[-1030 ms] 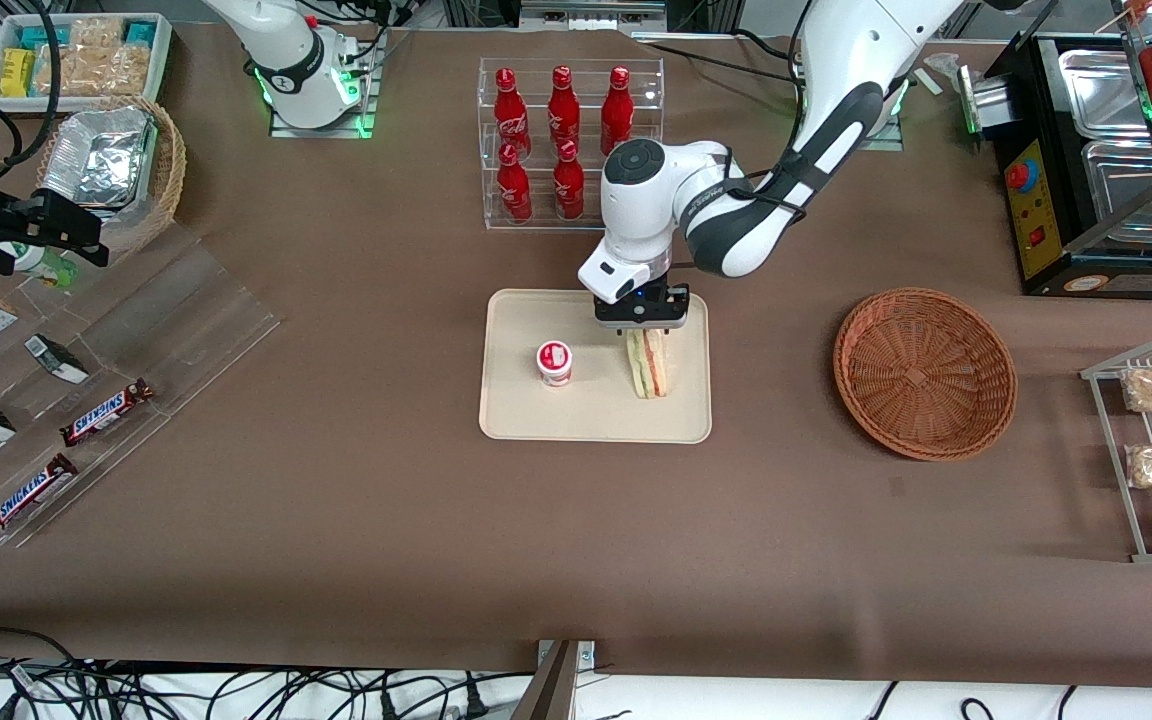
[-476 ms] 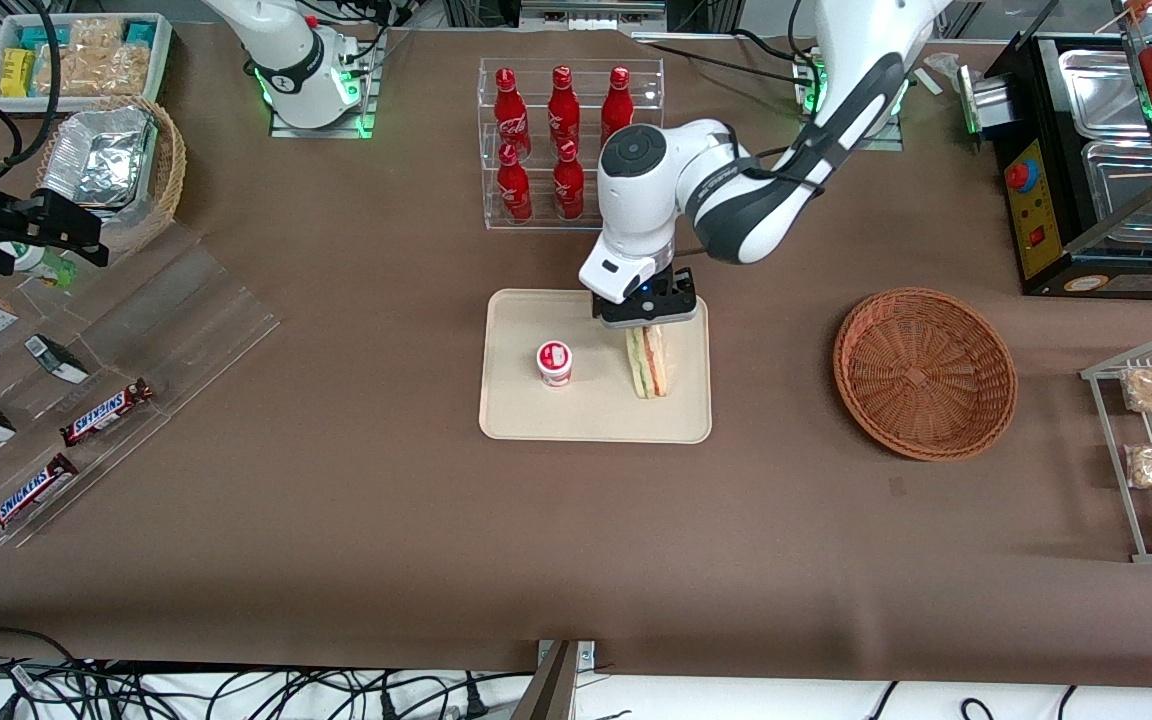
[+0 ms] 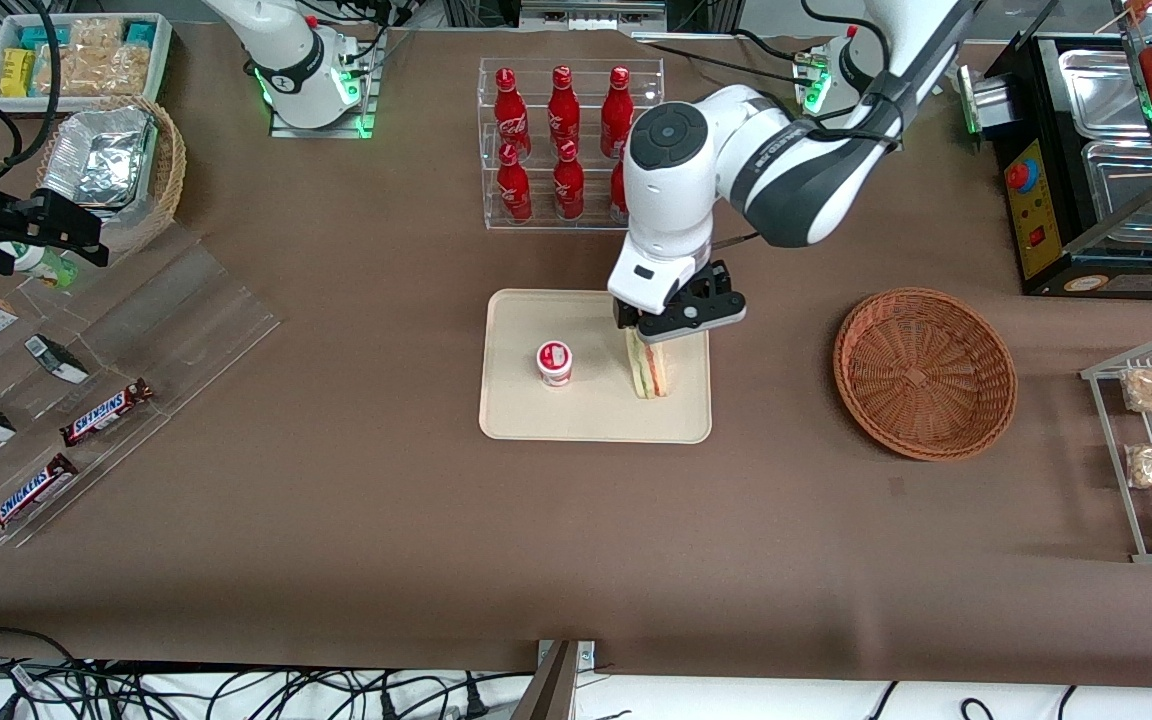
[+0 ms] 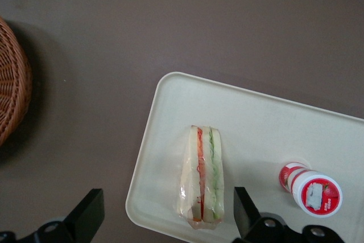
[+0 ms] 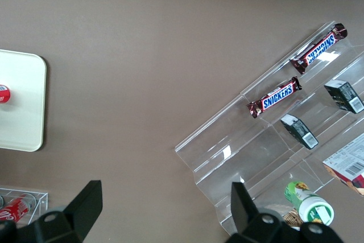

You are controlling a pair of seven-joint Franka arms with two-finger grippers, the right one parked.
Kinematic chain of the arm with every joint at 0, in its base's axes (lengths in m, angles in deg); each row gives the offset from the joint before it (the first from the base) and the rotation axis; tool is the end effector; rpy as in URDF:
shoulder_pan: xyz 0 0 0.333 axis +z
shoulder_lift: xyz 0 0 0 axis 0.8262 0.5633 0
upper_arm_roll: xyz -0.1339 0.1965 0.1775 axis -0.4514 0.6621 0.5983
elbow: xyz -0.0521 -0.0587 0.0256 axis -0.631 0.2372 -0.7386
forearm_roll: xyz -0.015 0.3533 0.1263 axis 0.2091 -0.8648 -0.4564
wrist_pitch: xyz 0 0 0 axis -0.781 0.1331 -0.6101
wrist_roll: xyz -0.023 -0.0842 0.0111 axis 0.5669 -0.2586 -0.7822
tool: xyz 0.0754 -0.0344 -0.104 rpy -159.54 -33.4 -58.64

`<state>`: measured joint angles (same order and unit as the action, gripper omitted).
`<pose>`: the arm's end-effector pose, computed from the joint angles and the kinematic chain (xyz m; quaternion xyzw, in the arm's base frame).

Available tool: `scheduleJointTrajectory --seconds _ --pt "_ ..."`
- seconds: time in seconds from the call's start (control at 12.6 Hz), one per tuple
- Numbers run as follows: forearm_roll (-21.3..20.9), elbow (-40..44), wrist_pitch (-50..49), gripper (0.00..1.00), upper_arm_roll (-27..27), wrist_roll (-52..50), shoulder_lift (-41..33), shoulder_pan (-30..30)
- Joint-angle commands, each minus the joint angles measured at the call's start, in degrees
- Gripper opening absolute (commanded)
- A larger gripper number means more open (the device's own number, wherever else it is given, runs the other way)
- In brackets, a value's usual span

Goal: Place sandwich from basket to tray

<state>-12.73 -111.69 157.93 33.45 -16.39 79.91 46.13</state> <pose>0.5213 -0.3823 0.3597 -0.9871 -0.1393 -0.0594 0.0524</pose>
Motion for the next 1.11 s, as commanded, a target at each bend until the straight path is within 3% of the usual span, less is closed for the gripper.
scheduleJointTrajectory --seconds 0.0,0.4,0.79,1.03 --pt "2.6 4.9 -5.0 1.00 -0.6 3.8 0.3 2.5" --pt "6.3 12.4 -14.3 1.00 -0.6 15.0 0.1 7.6" --pt "16.3 18.9 -23.5 1.00 13.1 38.3 -1.9 6.9" --pt "23.3 19.6 -24.0 1.00 23.2 50.3 -4.6 6.8"
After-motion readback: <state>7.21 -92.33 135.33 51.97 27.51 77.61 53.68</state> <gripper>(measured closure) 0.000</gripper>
